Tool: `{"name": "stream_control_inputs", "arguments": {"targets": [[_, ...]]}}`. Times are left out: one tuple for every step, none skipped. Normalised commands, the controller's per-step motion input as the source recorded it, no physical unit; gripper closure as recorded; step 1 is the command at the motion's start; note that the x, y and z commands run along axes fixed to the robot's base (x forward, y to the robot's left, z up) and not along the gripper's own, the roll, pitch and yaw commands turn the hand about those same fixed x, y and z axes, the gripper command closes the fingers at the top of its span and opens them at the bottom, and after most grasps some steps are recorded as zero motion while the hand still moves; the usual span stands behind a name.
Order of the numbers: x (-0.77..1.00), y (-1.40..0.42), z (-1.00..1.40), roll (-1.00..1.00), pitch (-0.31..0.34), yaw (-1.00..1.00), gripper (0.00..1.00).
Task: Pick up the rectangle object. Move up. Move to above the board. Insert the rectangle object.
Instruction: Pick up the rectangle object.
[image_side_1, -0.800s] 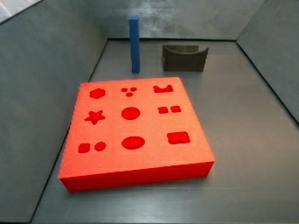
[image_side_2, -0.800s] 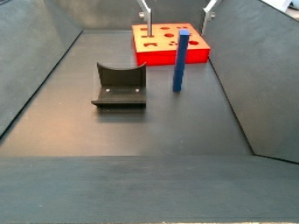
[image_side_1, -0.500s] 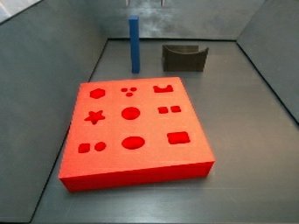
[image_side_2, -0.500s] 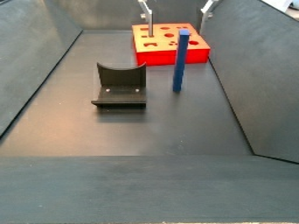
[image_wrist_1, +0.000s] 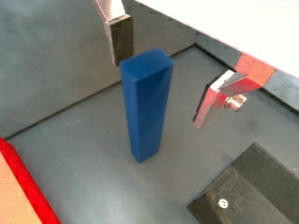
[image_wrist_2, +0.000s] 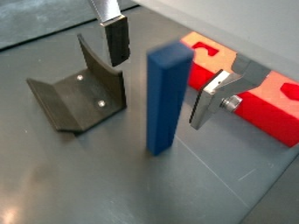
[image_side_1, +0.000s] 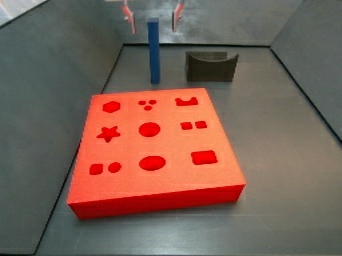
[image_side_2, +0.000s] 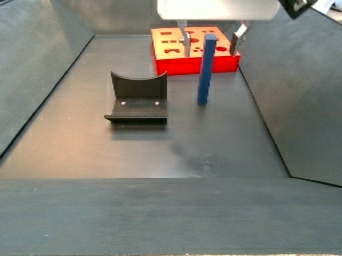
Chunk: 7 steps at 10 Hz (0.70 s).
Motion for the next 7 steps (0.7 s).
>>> {"name": "stream_control_inputs", "arguments": {"targets": [[-0.21, 0.01, -0.80, -0.02, -0.236, 0.03, 0.00], [-0.41, 0.13, -0.55, -0.04, -0.199, -0.04, 0.00], [-0.32, 0.07, 0.00, 0.00, -0.044, -0.44, 0.00], [-0.35, 0.23, 0.00, 0.00, -0.013, -0.55, 0.00], [-0.21, 0.03, 0.02, 0.01, -0.004, -0.32, 0.00], [-0.12, 0.00, 0.23, 0.03, 0.000, -0.32, 0.00], [0.10, -0.06, 0.17, 0.00, 0.003, -0.12, 0.00]]}}
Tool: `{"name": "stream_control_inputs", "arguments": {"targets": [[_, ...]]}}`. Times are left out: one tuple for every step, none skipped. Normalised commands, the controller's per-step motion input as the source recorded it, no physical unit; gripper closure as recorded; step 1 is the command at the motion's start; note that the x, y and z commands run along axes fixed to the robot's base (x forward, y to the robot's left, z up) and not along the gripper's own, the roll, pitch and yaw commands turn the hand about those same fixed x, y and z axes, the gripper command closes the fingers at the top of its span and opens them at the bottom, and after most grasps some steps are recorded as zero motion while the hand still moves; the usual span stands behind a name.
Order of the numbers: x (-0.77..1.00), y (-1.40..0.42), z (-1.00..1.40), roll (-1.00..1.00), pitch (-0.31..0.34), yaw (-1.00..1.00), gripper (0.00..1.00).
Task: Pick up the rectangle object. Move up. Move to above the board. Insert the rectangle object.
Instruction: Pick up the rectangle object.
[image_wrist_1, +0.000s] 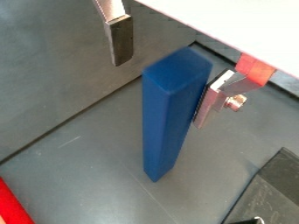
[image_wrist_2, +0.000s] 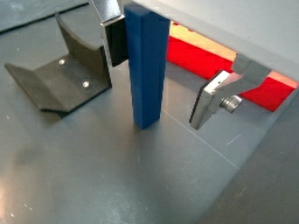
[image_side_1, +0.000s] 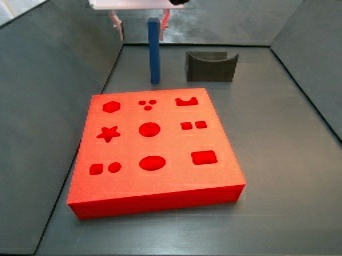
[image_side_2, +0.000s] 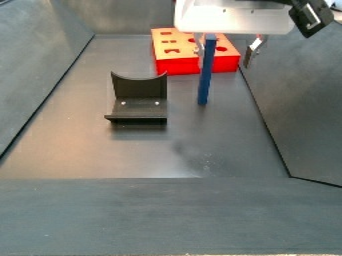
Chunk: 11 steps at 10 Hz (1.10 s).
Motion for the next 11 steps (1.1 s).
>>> {"name": "stream_control_inputs", "arguments": {"targets": [[0.50, -0.15, 0.00, 0.04, 0.043, 0.00, 0.00], [0.50, -0.03, 0.00, 0.00, 0.051, 0.00, 0.00], [0.17, -0.07, -0.01, 0.00, 0.000, 0.00, 0.00], [-0.05, 0.00, 0.00, 0.00, 0.000, 0.00, 0.00], [-0.25, -0.10, 0.00, 0.00, 0.000, -0.48, 0.00], [0.00, -0.02, 0.00, 0.00, 0.000, 0.00, 0.00], [0.00, 0.06, 0.00, 0.00, 0.000, 0.00, 0.00], [-0.29, 0.00, -0.04, 0.00, -0.071, -0.32, 0.00], [-0.02, 0.00, 0.00, 0.00, -0.047, -0.19, 0.00], [0.00, 0.00, 0.00, -0.01, 0.000, 0.00, 0.00], [-0.21, 0.03, -0.11, 0.05, -0.026, -0.63, 0.00]]}}
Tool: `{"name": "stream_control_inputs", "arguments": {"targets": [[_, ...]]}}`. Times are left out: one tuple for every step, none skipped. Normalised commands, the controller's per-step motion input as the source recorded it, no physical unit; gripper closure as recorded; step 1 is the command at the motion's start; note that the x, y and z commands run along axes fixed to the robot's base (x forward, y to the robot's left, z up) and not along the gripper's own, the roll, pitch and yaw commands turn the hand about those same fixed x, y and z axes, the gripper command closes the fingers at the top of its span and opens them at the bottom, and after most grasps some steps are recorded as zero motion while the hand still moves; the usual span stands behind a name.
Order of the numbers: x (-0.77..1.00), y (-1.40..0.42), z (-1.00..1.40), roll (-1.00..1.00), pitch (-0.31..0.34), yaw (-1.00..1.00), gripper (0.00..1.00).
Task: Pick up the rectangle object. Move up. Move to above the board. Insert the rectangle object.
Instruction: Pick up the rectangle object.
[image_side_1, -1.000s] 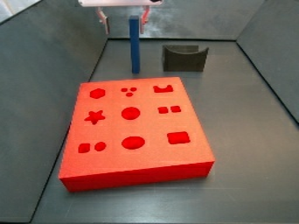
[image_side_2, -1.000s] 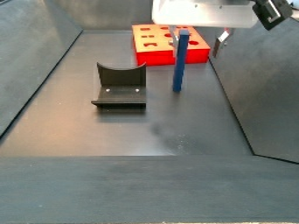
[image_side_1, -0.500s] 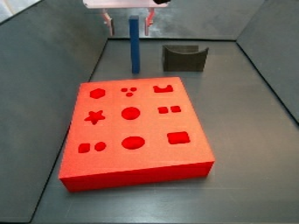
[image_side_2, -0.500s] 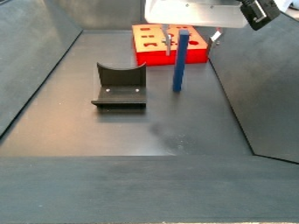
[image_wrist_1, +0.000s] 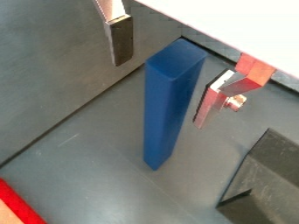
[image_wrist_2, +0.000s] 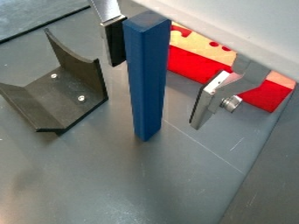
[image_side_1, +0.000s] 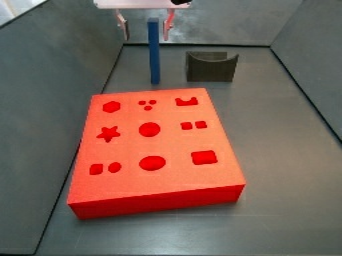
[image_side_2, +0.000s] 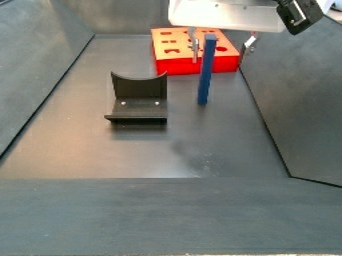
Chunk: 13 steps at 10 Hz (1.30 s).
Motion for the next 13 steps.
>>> {"name": "stream_control_inputs", "arguments": {"targets": [[0.00, -0.02, -0.05, 0.07, 0.000, -0.32, 0.00], [0.00, 0.00, 0.00, 0.00, 0.000, 0.00, 1.00], [-0.04, 0.00, 0.00, 0.00, 0.000, 0.04, 1.00], [-0.06, -0.07, 0.00, 0.00, 0.000, 0.05, 1.00], [-0.10, -0.09, 0.00, 0.02, -0.011, 0.05, 1.00], [0.00, 0.00, 0.00, 0.00, 0.000, 0.00, 1.00], [0.00, 0.00, 0.00, 0.00, 0.000, 0.00, 1.00], [0.00, 0.00, 0.00, 0.00, 0.000, 0.00, 1.00], [0.00, 0.00, 0.00, 0.00, 0.000, 0.00, 1.00], [0.00, 0.00, 0.00, 0.00, 0.000, 0.00, 1.00], [0.00, 0.00, 0.00, 0.00, 0.000, 0.00, 1.00], [0.00, 0.00, 0.00, 0.00, 0.000, 0.00, 1.00], [0.00, 0.00, 0.00, 0.00, 0.000, 0.00, 1.00]]}}
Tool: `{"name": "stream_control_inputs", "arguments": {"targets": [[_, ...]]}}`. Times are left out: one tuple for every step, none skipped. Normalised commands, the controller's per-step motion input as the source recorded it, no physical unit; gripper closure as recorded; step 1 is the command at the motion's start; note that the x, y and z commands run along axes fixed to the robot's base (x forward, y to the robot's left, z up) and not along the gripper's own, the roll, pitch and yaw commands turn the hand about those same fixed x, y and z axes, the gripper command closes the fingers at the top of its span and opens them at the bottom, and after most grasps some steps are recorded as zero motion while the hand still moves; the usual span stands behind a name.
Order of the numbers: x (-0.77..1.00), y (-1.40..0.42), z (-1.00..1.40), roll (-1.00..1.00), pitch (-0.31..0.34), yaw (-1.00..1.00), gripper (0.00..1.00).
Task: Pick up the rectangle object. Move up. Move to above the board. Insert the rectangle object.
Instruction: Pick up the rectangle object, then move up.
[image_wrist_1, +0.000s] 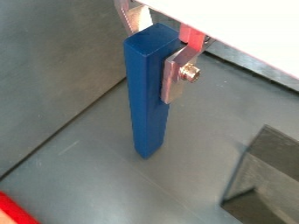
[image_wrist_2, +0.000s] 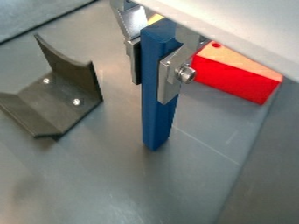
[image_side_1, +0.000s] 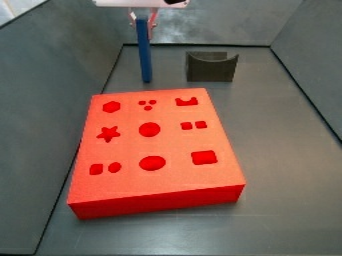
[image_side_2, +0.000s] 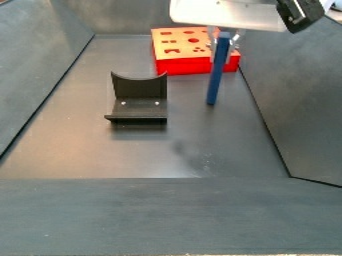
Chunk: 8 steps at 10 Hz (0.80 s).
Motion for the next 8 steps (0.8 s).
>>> {"name": "stream_control_inputs", "arguments": {"targets": [[0.00, 0.00, 0.00, 0.00, 0.000, 0.00, 1.00], [0.00, 0.00, 0.00, 0.00, 0.000, 0.00, 1.00], [0.00, 0.00, 0.00, 0.00, 0.000, 0.00, 1.00], [0.00, 0.00, 0.83, 0.00, 0.000, 0.00, 1.00], [0.00, 0.07, 0.86, 0.00, -0.007, 0.04, 1.00], [-0.05, 0.05, 0.71, -0.01, 0.027, 0.04, 1.00], [-0.04, 0.04, 0.62, -0.02, 0.032, 0.03, 1.00], [-0.03, 0.02, 0.41, -0.04, 0.036, 0.02, 1.00]]}}
